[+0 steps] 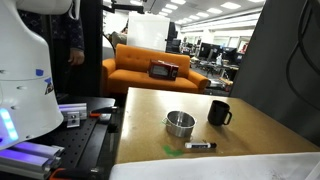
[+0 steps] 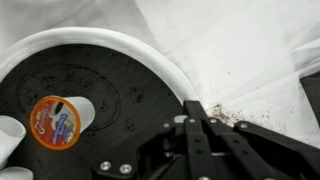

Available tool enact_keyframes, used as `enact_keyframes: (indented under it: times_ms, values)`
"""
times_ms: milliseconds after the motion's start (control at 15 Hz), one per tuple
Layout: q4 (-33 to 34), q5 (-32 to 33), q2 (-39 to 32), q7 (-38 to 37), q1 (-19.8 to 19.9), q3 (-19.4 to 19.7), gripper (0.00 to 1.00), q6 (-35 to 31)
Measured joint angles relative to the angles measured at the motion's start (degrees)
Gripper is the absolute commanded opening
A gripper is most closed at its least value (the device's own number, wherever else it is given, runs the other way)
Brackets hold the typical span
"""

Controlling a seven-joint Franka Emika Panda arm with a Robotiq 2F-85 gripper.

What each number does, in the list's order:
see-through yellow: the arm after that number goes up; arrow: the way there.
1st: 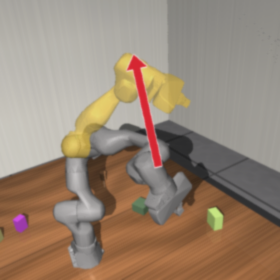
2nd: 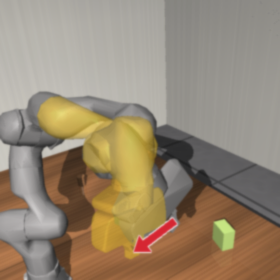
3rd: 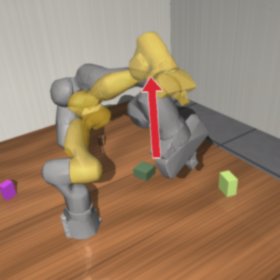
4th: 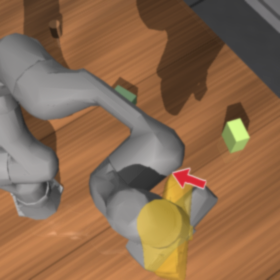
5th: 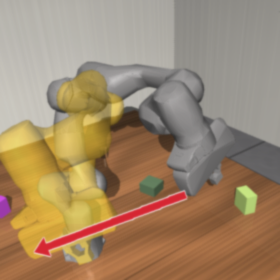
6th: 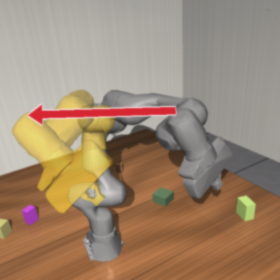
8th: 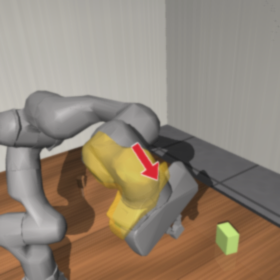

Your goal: Turn the circular rack anti clockwise

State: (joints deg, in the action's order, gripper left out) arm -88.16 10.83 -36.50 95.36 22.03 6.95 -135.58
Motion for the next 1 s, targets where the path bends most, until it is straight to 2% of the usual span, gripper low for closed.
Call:
enact_keyframes:
  times_ms: [333,667,1000]
  values:
    - [3.7,-2.0,-1.5,2.2,0.8,-0.3,0.0,1.5]
    - [8.6,-8.9,-1.1,4.8,2.5,-1.3,0.0,14.2]
    - [11.8,-12.2,1.5,-0.1,3.1,-0.8,0.0,23.7]
